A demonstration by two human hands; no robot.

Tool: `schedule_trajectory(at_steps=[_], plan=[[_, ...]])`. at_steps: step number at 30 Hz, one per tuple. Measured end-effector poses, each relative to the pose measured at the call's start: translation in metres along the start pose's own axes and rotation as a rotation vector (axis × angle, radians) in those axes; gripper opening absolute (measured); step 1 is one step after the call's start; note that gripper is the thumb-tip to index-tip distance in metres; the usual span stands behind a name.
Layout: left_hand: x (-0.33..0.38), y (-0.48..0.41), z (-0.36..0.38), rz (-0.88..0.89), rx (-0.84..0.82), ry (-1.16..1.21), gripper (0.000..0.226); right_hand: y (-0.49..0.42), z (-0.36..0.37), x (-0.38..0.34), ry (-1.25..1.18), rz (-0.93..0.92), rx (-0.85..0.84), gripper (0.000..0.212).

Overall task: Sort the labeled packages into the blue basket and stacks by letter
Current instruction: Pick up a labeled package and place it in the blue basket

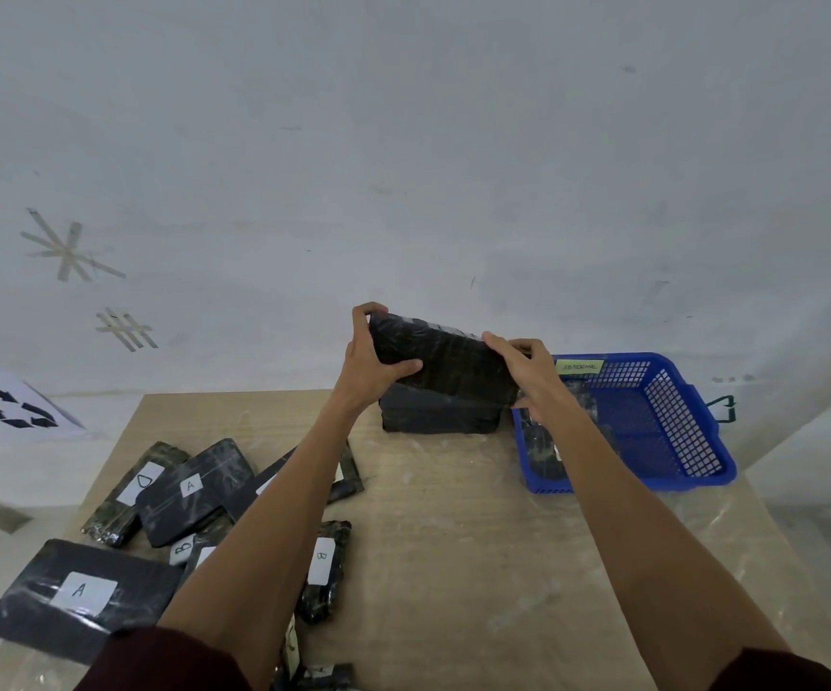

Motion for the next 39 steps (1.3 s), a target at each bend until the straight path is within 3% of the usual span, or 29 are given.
schedule_trajectory(at_steps=[6, 7, 10, 12, 18, 20, 28, 39], plan=[[-0.008, 0.003, 0.012, -0.339, -0.018, 0.312, 0.057, 0.007, 0.0, -0.015, 0.082, -0.33, -0.002, 0.059], [-0.009, 0.003, 0.012, -0.366, -0.026, 0.359, 0.06, 0.009, 0.0, -0.018, 0.1, -0.368, -0.012, 0.059], [-0.016, -0.002, 0.008, -0.383, -0.031, 0.391, 0.107, 0.01, -0.002, -0.021, 0.151, -0.416, -0.043, 0.06], [-0.018, -0.002, 0.005, -0.337, -0.031, 0.359, 0.111, 0.006, -0.002, -0.022, 0.169, -0.382, -0.068, 0.06], [-0.007, 0.002, -0.001, -0.183, -0.022, 0.258, 0.04, 0.002, 0.0, -0.007, 0.129, -0.002, -0.112, 0.076], [-0.006, 0.001, -0.002, -0.171, -0.004, 0.246, 0.04, 0.001, 0.005, -0.002, 0.08, 0.041, -0.134, 0.073], [-0.02, -0.004, 0.001, -0.255, 0.022, 0.216, 0.056, -0.002, 0.011, -0.007, 0.137, -0.077, -0.071, 0.061], [-0.022, -0.001, 0.003, -0.285, 0.059, 0.233, 0.045, 0.004, 0.01, -0.011, 0.176, -0.12, -0.047, 0.06]])
Point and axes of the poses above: each hand's wrist, its own y-axis away from the middle knuckle, its own z-axis out of the palm, x = y × z, the point moved 6 cm from there along -y, towards the middle knuckle, and after that the axes turned 10 degrees about -y, right-handed, at the moved point
